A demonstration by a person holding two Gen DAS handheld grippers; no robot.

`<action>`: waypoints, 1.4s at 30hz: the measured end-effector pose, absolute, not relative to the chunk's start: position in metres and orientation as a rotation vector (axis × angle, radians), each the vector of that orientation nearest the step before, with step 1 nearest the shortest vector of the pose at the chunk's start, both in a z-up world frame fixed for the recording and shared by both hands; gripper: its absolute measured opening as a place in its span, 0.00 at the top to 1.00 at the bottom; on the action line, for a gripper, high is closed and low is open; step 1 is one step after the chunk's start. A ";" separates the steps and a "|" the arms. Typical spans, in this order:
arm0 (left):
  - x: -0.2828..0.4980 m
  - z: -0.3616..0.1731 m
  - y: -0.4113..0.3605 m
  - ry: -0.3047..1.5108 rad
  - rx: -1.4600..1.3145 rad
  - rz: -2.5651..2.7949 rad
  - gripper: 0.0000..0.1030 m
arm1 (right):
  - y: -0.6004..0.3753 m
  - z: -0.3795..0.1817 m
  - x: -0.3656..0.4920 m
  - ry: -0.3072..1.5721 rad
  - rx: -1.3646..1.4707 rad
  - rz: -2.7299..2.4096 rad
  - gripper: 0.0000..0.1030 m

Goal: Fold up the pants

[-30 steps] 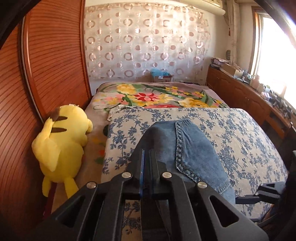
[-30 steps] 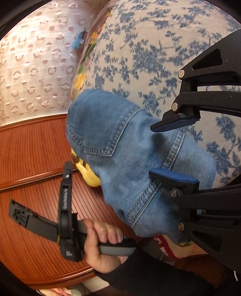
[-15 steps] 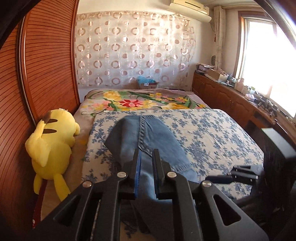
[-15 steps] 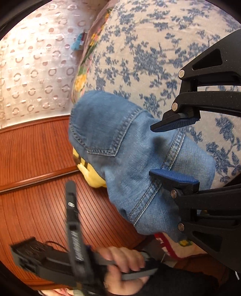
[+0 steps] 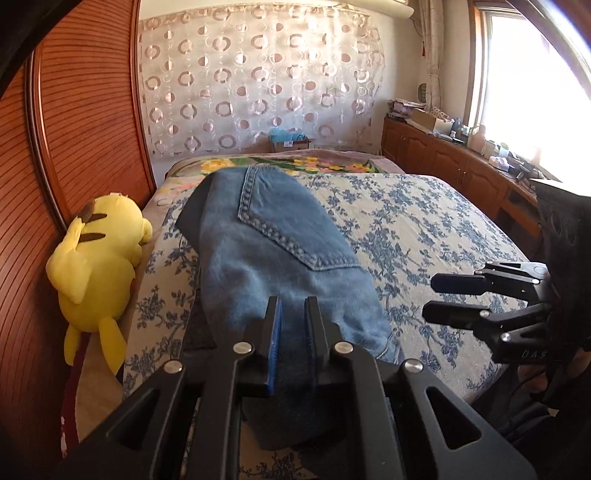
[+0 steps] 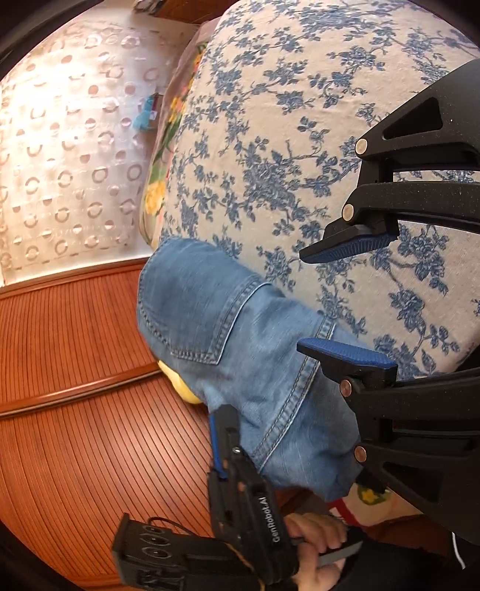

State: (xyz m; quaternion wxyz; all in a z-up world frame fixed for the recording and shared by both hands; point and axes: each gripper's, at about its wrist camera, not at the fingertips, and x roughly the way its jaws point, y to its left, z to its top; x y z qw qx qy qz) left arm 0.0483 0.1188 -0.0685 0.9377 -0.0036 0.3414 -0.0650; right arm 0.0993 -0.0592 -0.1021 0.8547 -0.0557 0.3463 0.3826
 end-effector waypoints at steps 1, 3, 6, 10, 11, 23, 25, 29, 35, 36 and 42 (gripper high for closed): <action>0.048 -0.074 0.121 0.705 -0.014 -0.126 0.90 | -0.060 -0.103 0.100 0.731 -0.116 0.802 0.59; 0.049 -0.080 0.123 0.720 -0.019 -0.114 0.89 | -0.060 -0.104 0.100 0.735 -0.113 0.802 0.59; 0.051 -0.090 0.126 0.743 -0.029 -0.117 0.88 | -0.058 -0.105 0.100 0.738 -0.112 0.803 0.59; 0.050 -0.093 0.132 0.735 -0.049 -0.111 0.75 | -0.058 -0.106 0.099 0.739 -0.115 0.803 0.59; 0.049 -0.093 0.134 0.731 -0.053 -0.106 0.72 | -0.058 -0.106 0.099 0.738 -0.116 0.802 0.59; 0.035 -0.085 0.143 0.717 -0.074 -0.111 0.42 | -0.055 -0.109 0.099 0.744 -0.122 0.802 0.58; 0.033 -0.085 0.144 0.717 -0.077 -0.111 0.42 | -0.055 -0.109 0.100 0.743 -0.122 0.802 0.58; 0.028 -0.089 0.143 0.725 -0.076 -0.105 0.42 | -0.055 -0.108 0.100 0.739 -0.124 0.800 0.58; 0.024 -0.100 0.149 0.741 -0.123 -0.113 0.42 | -0.054 -0.105 0.101 0.735 -0.130 0.793 0.58; 0.023 -0.101 0.148 0.742 -0.125 -0.114 0.41 | -0.054 -0.105 0.102 0.734 -0.130 0.791 0.57; 0.021 -0.103 0.148 0.740 -0.139 -0.120 0.41 | -0.049 -0.106 0.104 0.727 -0.147 0.789 0.55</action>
